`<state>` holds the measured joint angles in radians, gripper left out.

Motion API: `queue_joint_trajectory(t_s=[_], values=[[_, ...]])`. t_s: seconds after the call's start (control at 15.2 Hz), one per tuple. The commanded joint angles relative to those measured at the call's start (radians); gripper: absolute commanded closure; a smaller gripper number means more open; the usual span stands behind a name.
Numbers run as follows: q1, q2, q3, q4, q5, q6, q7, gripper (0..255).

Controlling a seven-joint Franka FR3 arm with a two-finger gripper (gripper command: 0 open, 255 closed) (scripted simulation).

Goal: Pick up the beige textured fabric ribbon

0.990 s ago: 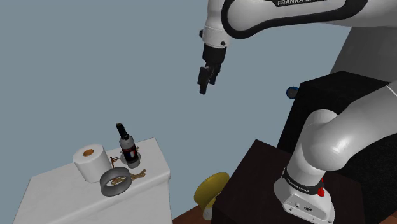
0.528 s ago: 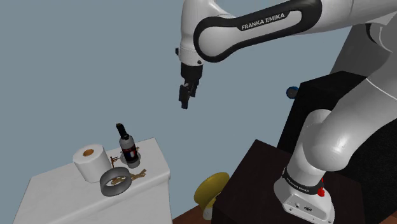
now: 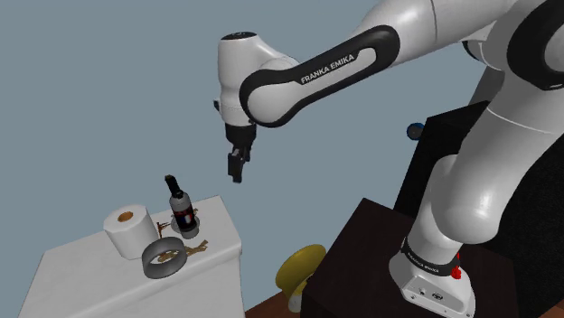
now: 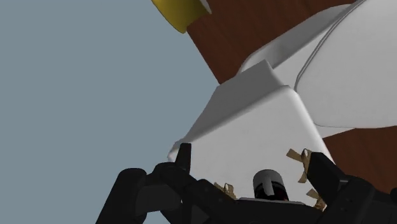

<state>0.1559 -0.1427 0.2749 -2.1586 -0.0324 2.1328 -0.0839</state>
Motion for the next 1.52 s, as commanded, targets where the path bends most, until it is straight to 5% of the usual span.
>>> queue_joint_trajectory(t_s=[0.0,1.06,1.45], values=[[0.011,0.076,0.02,0.042,-0.03,0.025,0.003,0],[0.188,0.605,0.081,0.371,-0.312,0.114,0.029,0],[0.201,0.654,0.067,0.366,-0.339,0.162,0.046,0]])
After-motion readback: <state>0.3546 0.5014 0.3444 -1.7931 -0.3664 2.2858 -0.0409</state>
